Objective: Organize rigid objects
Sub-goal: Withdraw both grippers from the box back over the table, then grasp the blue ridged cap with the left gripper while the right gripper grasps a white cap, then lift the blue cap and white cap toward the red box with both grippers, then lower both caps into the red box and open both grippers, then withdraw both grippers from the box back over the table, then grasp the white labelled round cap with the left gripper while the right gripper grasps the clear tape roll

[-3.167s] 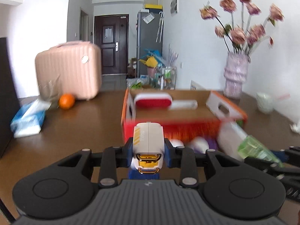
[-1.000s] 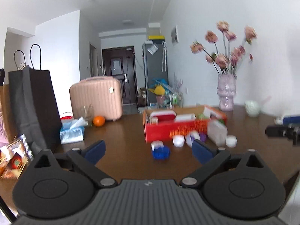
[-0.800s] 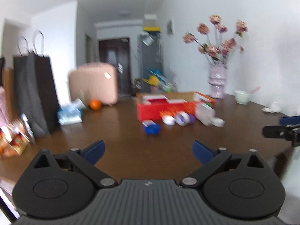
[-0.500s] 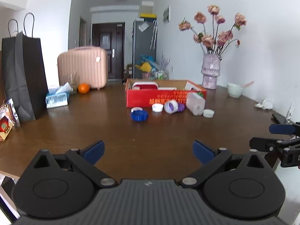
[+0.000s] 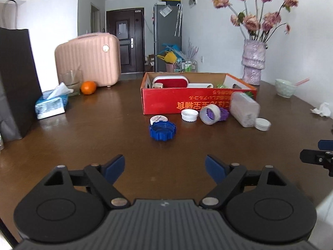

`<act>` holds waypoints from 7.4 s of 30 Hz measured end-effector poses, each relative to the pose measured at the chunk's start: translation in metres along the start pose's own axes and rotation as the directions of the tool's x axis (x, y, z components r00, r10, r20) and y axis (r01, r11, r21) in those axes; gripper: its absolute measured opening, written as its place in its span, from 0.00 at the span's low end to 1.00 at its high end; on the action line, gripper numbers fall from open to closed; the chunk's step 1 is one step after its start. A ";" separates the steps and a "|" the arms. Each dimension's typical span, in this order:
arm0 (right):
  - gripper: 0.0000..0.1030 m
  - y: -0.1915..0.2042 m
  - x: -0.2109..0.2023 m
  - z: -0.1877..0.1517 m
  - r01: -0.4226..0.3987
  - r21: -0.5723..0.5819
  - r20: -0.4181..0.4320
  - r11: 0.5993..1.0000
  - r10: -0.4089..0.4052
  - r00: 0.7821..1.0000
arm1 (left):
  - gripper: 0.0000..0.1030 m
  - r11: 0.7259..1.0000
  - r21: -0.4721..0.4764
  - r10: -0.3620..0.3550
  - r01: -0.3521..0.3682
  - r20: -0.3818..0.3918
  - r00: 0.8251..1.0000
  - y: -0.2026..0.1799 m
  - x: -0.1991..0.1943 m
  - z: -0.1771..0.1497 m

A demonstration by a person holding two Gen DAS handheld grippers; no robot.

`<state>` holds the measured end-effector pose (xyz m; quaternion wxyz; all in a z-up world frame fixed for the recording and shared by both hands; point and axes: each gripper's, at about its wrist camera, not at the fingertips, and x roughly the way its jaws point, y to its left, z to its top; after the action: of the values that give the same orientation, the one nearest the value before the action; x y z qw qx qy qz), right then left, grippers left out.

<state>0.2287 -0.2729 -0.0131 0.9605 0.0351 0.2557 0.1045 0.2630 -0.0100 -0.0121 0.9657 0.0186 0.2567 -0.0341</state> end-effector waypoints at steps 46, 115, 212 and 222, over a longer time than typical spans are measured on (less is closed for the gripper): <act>0.38 0.015 -0.029 0.013 -0.082 -0.034 0.023 0.996 0.083 0.996 | 0.53 0.998 0.001 -0.066 0.066 0.069 0.995 0.002 -0.081 0.008; 0.38 -0.028 0.269 0.229 -0.149 -0.069 -0.021 0.986 0.147 0.989 | 0.53 0.972 -0.053 -0.229 0.227 -0.029 0.973 0.031 0.260 0.219; 0.49 0.071 0.174 0.095 -0.094 -0.204 -0.041 0.975 0.087 0.995 | 0.70 0.982 0.160 -0.096 0.106 -0.069 0.993 0.024 0.159 0.072; 0.23 0.074 0.204 0.091 -0.077 -0.183 -0.073 0.980 0.064 0.995 | 0.39 0.978 0.137 -0.137 0.155 -0.134 0.981 0.028 0.191 0.061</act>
<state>0.4337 -0.1577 -0.0240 0.9461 -0.0493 0.2755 0.1630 0.4606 0.0038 -0.0533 0.9388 0.0725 0.3137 -0.1226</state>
